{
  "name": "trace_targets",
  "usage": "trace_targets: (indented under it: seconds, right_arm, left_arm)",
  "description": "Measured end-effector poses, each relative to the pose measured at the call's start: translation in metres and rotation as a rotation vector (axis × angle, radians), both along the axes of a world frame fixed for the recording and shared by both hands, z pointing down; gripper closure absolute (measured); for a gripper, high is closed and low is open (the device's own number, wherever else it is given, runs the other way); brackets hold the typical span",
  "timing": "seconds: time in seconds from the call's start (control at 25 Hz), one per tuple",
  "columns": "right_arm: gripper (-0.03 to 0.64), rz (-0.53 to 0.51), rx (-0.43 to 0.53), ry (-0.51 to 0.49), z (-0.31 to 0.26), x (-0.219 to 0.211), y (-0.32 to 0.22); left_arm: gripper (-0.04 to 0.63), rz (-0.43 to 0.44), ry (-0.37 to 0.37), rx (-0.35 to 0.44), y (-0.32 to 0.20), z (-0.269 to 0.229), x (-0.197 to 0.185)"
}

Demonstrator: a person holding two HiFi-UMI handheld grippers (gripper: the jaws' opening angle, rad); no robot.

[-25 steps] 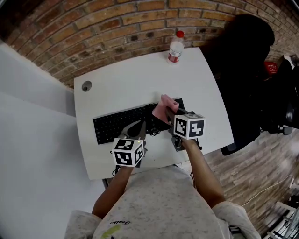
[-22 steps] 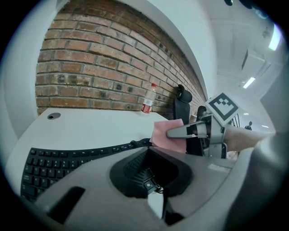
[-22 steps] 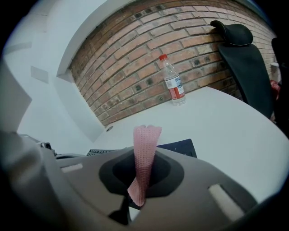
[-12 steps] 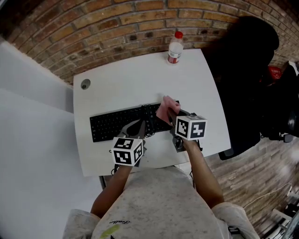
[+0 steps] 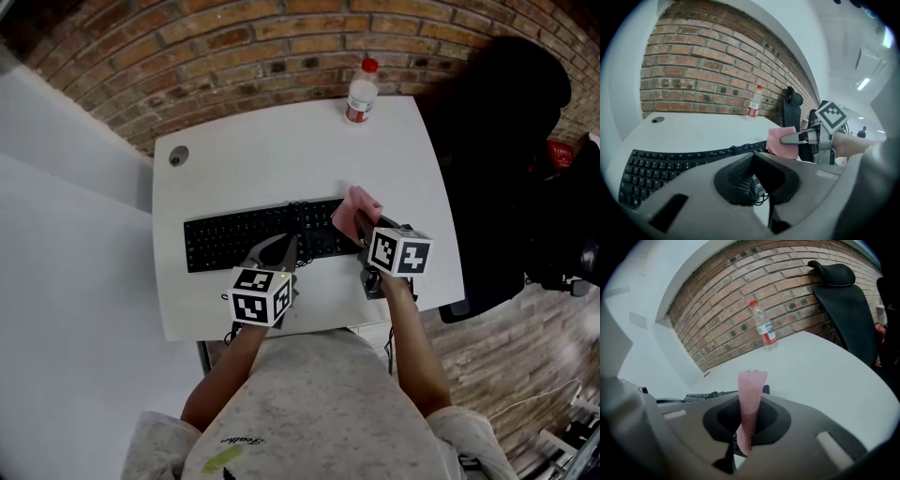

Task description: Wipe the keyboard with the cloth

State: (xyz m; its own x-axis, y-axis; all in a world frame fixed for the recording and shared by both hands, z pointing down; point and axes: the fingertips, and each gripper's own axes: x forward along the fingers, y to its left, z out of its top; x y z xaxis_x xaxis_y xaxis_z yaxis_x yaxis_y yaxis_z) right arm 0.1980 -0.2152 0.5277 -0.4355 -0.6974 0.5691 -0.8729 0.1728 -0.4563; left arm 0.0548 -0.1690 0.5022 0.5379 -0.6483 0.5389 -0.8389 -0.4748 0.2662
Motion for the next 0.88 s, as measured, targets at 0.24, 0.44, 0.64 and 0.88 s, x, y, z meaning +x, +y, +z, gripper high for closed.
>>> trace_targets:
  seconds: [0.24, 0.44, 0.64, 0.88]
  right_arm:
    - [0.591, 0.029, 0.001, 0.013, 0.002, 0.012, 0.001]
    - [0.591, 0.041, 0.028, 0.007, -0.009, 0.008, 0.004]
    - [0.591, 0.059, 0.074, -0.02, -0.031, -0.006, 0.009]
    - [0.591, 0.038, 0.134, -0.035, -0.058, -0.043, 0.018]
  left_arm:
    - [0.598, 0.005, 0.008, 0.0, 0.002, 0.001, 0.001]
    - [0.598, 0.017, 0.016, 0.003, 0.004, -0.002, -0.003]
    - [0.598, 0.024, 0.026, 0.012, 0.006, -0.005, -0.019]
    - [0.598, 0.009, 0.033, 0.017, 0.013, -0.007, -0.052]
